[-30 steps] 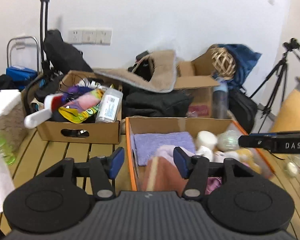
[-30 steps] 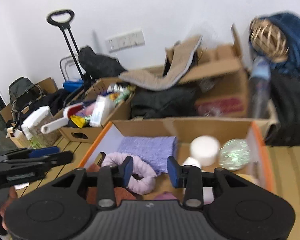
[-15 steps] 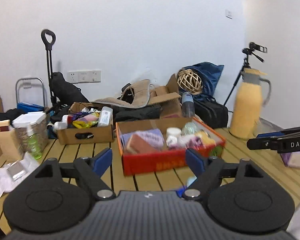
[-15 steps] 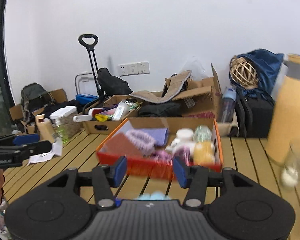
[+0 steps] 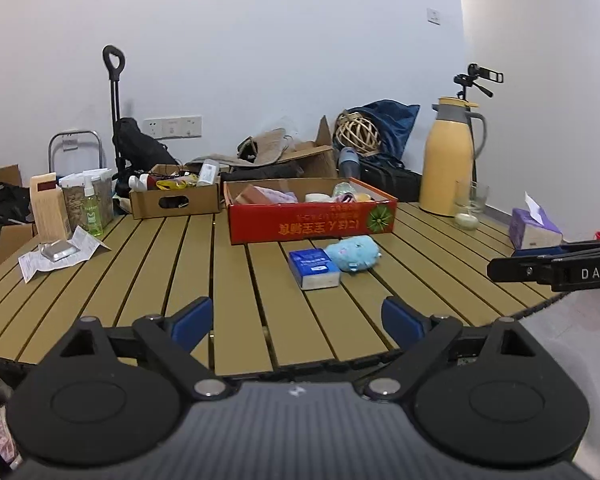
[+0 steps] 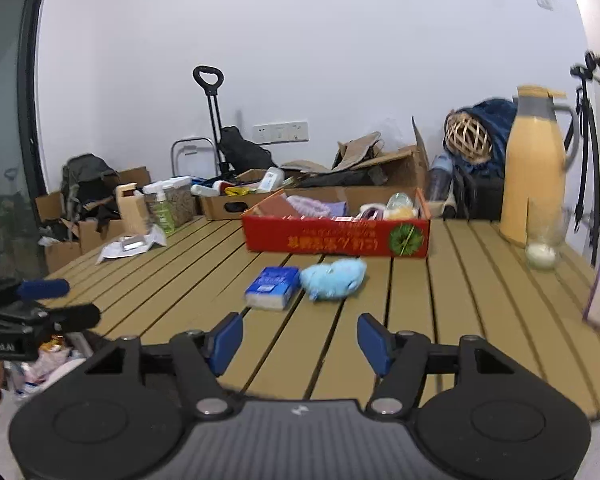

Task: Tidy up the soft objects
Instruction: 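Move both grippers back over the table toward the blue tissue pack, then lower both grippers and grasp the blue tissue pack together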

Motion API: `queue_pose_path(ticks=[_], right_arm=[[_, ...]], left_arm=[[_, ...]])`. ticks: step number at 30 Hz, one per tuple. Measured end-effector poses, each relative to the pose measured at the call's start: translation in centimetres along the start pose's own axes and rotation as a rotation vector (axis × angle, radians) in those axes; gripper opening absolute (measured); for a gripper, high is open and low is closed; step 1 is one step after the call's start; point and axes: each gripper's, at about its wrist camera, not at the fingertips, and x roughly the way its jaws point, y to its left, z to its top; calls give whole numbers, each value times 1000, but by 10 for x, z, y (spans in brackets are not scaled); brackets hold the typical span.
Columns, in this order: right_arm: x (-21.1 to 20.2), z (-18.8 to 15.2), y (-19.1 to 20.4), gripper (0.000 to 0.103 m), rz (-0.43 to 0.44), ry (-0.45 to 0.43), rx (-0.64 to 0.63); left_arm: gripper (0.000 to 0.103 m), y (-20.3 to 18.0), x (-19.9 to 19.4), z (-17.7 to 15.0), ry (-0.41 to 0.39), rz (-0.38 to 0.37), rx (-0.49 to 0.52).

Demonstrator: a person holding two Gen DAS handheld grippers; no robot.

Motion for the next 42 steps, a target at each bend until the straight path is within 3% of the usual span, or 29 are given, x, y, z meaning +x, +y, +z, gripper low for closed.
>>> queue_pose_path(ticks=[7, 16, 18, 20, 23, 28, 30, 33, 38, 42], right_arm=[[-5, -14, 3, 63, 17, -5, 32], [37, -28, -14, 62, 7, 78, 83], [50, -24, -20, 56, 0, 87, 88], [67, -17, -28, 39, 2, 95, 90], [96, 3, -40, 28, 24, 96, 101], [164, 43, -52, 30, 112, 127, 89], [204, 60, -52, 31, 161, 162, 78], [259, 78, -49, 33, 231, 217, 48], [329, 87, -49, 34, 280, 314, 72], [336, 82, -50, 33, 337, 335, 79]], left_arm=[[93, -6, 11, 11, -10, -31, -2], [93, 0, 86, 10, 84, -41, -30], [82, 0, 105, 8, 102, -61, -55], [57, -1, 129, 8, 138, -82, -83], [44, 2, 160, 11, 181, -122, -178], [43, 14, 209, 13, 247, -143, -373], [43, 17, 226, 15, 283, -100, -423], [41, 24, 238, 21, 254, -48, -429], [35, 57, 252, 24, 222, 158, -446], [36, 76, 231, 27, 207, 77, -526]])
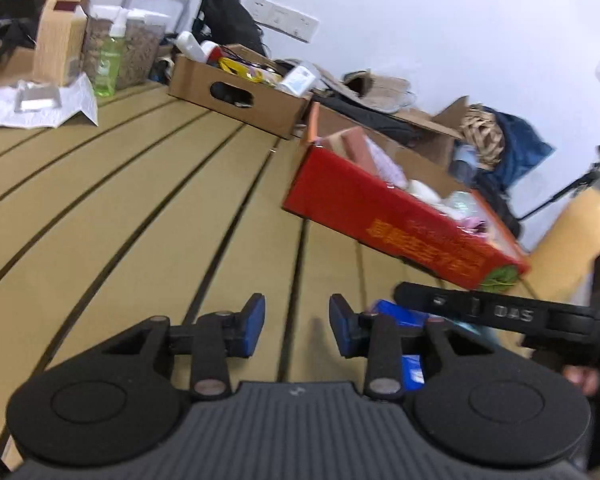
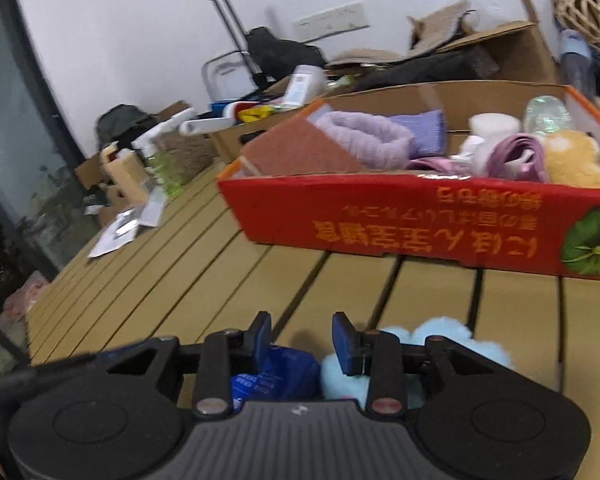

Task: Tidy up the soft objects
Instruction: 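Lower both grippers and grasp the blue tissue pack together, then lift the blue tissue pack into the box and open both grippers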

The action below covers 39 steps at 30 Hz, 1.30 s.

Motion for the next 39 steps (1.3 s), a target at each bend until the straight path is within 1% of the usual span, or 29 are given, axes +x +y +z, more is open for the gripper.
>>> queue_pose_path(ticks=[2, 4, 6, 7, 9, 10, 11, 13, 15, 17, 19, 20, 21, 23, 24, 25, 26, 27, 28, 31, 33, 34, 35, 36, 37, 39], right_arm=[[-5, -2, -3, 31, 15, 0, 9], [-7, -4, -1, 30, 16, 2, -8], [-10, -6, 0, 30, -13, -22, -7], [-11, -7, 1, 29, -13, -20, -9], [-9, -7, 3, 27, -8, -4, -19], [-10, -8, 4, 26, -18, -4, -21], [-13, -9, 6, 26, -17, -6, -17], [-19, -14, 7, 26, -7, -13, -4], [-25, -21, 5, 26, -15, -23, 5], [-35, -26, -2, 26, 17, -47, 55], [-46, -31, -5, 26, 26, -57, 105], [-50, -34, -3, 26, 25, -60, 107], [-54, -39, -1, 26, 39, -55, 115], [-55, -52, 5, 26, 75, -34, 132], [-55, -58, 11, 26, 59, -24, 124], [-56, -64, 18, 26, 48, -18, 94], [-59, -68, 22, 26, 41, -31, 67], [-63, -69, 23, 26, 24, -47, 64], [-66, -69, 20, 26, 4, -59, 80], [-79, -70, 13, 26, -27, -78, 153], [-93, -81, 22, 30, -13, -110, 123], [-102, -91, 27, 38, 2, -133, 103], [-106, -100, 31, 50, 12, -134, 96], [-108, -108, 35, 53, 12, -120, 90], [-108, -116, 40, 53, 2, -102, 79], [-107, -129, 51, 53, -12, -69, 19]], left_arm=[[37, -6, -8, -4, 41, -78, 6], [37, -18, -12, -13, 106, -164, 20], [37, -32, -15, -27, 138, -232, 40], [37, -37, -11, -31, 146, -243, 45], [36, -44, 0, -37, 171, -240, 43], [33, -44, 7, -38, 182, -232, 34], [27, -43, 11, -38, 183, -227, 18], [23, -35, 12, -34, 190, -229, -7], [23, -28, 11, -33, 195, -235, -33], [23, -19, 5, -33, 175, -220, -62], [23, -9, -6, -30, 130, -191, -75], [23, -6, -11, -26, 100, -165, -68], [23, -5, -12, -23, 85, -142, -59], [23, -2, -15, -18, 68, -128, -60], [23, -1, -19, -16, 58, -123, -66], [25, 0, -23, -15, 46, -121, -69], [31, 1, -30, -16, 35, -127, -61], [36, 1, -34, -17, 30, -134, -48], [42, -1, -37, -20, 32, -146, -24], [43, -5, -37, -29, 77, -158, 25], [43, -8, -30, -33, 116, -150, 45], [43, -8, -29, -35, 126, -149, 54], [43, -7, -31, -37, 121, -153, 60], [42, -7, -31, -38, 123, -155, 59], [42, -6, -32, -39, 131, -164, 49], [42, -8, -33, -42, 155, -195, 22]])
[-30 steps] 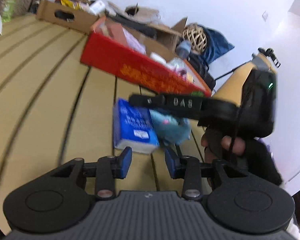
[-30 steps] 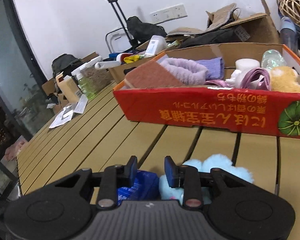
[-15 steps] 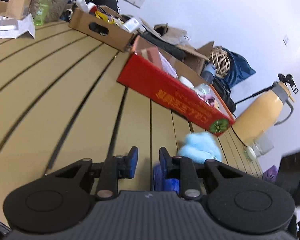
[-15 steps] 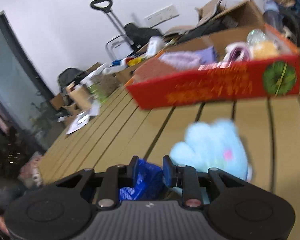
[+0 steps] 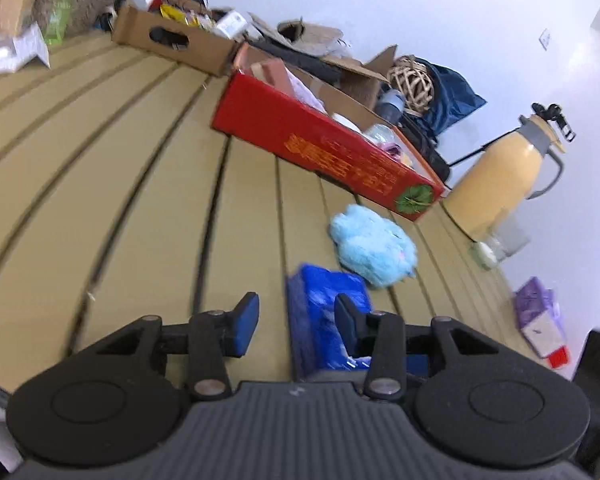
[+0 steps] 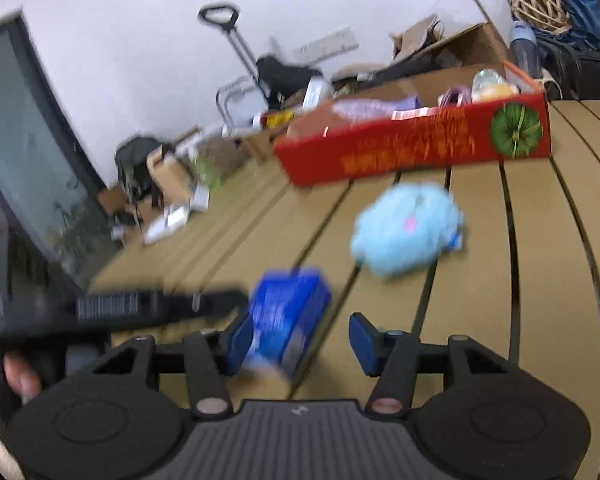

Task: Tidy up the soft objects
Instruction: 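Lift the blue tissue pack into the box and open both grippers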

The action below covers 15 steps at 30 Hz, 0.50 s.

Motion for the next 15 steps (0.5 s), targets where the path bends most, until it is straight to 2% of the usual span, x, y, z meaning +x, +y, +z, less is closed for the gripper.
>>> queue_pose_path(ticks=[2, 3, 5, 7, 8, 11, 12, 13, 15], right_arm=[[-3, -6, 4, 45, -44, -27, -42], [-5, -5, 2, 43, -84, -44, -22], [-12, 0, -7, 42, -207, -100, 43], [-22, 5, -10, 42, -336, -148, 59], [-27, 5, -12, 42, -331, -162, 69], [-45, 2, -9, 42, -227, -197, 122], [-45, 0, -5, 42, -189, -187, 132], [-41, -2, -3, 42, -146, -170, 149], [-27, -6, -1, 42, -64, -137, 219]], left_arm=[[38, -7, 0, -7, 13, -17, 4], [38, -11, 0, -12, 26, -32, 18], [38, -23, 0, -21, 60, -74, 51], [38, -31, -8, -24, 42, -88, 95], [39, -33, -15, -21, -2, -84, 129], [40, -29, -23, 5, -121, -10, 191], [41, -28, -18, 15, -129, -12, 210], [46, -26, -7, 28, -108, -50, 247], [49, -22, 22, 46, -30, -95, 268]])
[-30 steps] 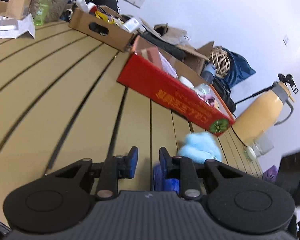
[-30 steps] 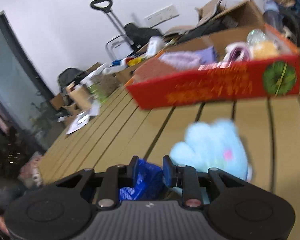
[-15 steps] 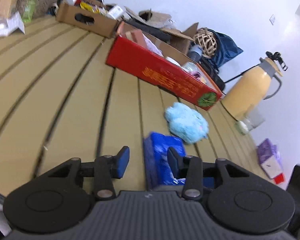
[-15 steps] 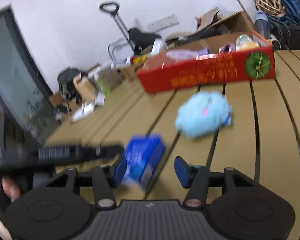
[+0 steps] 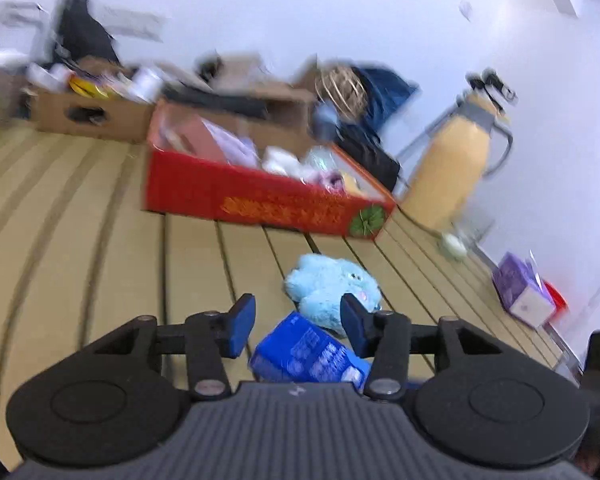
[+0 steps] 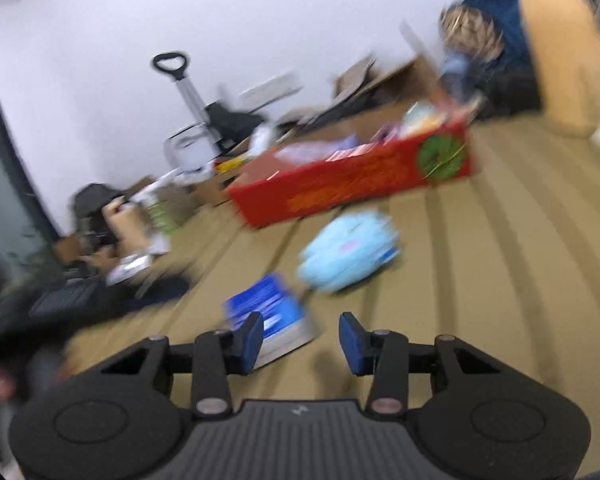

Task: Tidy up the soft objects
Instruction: 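Lift the blue tissue pack into the box and open both grippers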

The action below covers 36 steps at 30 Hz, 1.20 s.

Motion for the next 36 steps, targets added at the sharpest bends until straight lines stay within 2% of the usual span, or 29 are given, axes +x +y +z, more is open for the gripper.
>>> queue_pose_path(ticks=[3, 4, 5, 7, 9, 12, 15, 18, 22, 24, 25, 27, 30, 33, 36], right_arm=[[21, -4, 1, 42, 21, 2, 82], [26, -3, 0, 42, 15, -19, 110], [28, -3, -2, 41, 8, -41, 145], [29, 1, -9, 40, -18, -75, 187], [28, 6, -11, 40, -25, -96, 174], [25, 9, -12, 39, -37, -98, 138], [24, 6, -15, 39, -67, -84, 113], [32, 3, -22, 26, -64, -59, 129], [35, 3, -27, 25, -35, -52, 132], [36, 4, -30, 25, -20, -45, 130], [37, 5, -32, 25, -13, -40, 136], [35, 10, -29, 23, -6, -32, 130], [21, 26, -13, 23, 19, -94, 70], [18, 70, -6, 23, 32, -167, 2], [33, 128, -15, 23, 24, -203, -35]], left_arm=[[39, 14, 34, 4, 125, -84, -50], [34, 18, 38, 0, 152, -74, -88], [32, 19, 35, -4, 156, -64, -111], [32, 19, 18, -12, 139, -95, -163], [32, 20, 1, -23, 110, -117, -219], [33, 18, -5, -29, 79, -49, -191], [33, 14, 4, -26, 94, -59, -205], [33, 4, 8, -26, 101, -31, -186], [33, -5, 8, -37, 118, -3, -127], [33, -5, 8, -36, 114, -3, -134], [30, -4, 7, -33, 105, -2, -137], [28, -8, 0, -25, 63, 13, -125], [28, -20, -7, 3, -52, -5, -93], [28, -27, 8, 48, -134, -42, -58], [28, -27, 43, 97, -146, -57, -35]])
